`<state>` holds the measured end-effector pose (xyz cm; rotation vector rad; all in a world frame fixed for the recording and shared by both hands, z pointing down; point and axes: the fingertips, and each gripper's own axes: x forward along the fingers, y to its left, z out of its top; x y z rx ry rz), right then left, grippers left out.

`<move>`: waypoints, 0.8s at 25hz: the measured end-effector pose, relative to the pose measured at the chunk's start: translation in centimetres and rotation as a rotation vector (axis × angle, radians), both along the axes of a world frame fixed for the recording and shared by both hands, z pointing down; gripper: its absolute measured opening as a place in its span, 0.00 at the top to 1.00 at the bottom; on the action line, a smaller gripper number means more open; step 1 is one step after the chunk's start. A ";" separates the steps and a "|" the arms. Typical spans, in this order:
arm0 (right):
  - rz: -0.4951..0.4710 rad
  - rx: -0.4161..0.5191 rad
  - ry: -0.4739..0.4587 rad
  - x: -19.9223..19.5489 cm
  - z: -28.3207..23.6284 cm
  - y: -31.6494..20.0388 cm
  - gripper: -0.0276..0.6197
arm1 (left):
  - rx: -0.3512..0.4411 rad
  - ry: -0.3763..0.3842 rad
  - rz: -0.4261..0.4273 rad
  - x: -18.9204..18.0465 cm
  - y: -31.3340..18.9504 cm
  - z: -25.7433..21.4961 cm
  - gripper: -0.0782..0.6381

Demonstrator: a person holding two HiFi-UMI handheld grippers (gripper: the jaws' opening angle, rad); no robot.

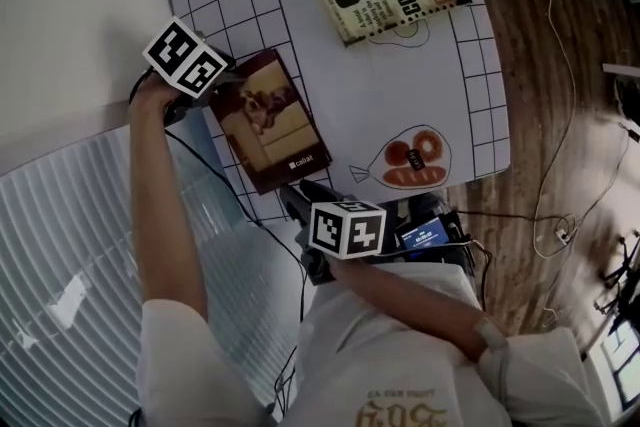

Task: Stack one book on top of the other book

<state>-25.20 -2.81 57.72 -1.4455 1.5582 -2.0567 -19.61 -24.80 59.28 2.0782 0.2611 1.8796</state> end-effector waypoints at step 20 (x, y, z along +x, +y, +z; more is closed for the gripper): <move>-0.045 -0.095 -0.081 0.4 2.0 1.5 0.84 | -0.028 -0.020 0.117 0.8 2.5 -0.1 0.71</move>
